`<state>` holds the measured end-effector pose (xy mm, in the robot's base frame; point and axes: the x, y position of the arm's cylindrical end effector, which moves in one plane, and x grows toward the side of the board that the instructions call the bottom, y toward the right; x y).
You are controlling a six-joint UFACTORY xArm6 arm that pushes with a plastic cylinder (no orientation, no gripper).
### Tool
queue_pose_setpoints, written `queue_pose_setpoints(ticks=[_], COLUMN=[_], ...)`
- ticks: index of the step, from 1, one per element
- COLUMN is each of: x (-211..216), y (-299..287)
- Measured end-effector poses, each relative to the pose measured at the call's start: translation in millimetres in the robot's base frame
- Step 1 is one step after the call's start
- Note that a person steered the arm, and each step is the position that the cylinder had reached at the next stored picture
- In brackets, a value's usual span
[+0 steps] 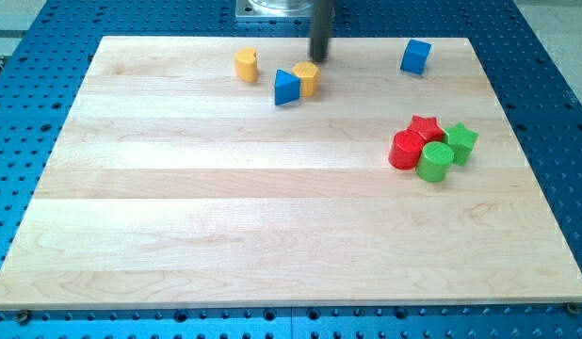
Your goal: Push heart into triangle
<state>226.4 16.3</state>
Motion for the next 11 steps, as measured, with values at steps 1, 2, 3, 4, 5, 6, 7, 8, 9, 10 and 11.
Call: queue_pose_setpoints(ticks=[1, 2, 3, 4, 5, 6, 7, 8, 9, 10, 11], x=[0.0, 6.9, 39.2, 62.8, 58.3, 68.1, 84.6, 96.4, 99.1, 97.3, 117.1], y=[-74.4, -126.8, -79.3, -4.8, -64.1, -132.9, -94.8, -64.0, -26.9, 3.3, -26.4])
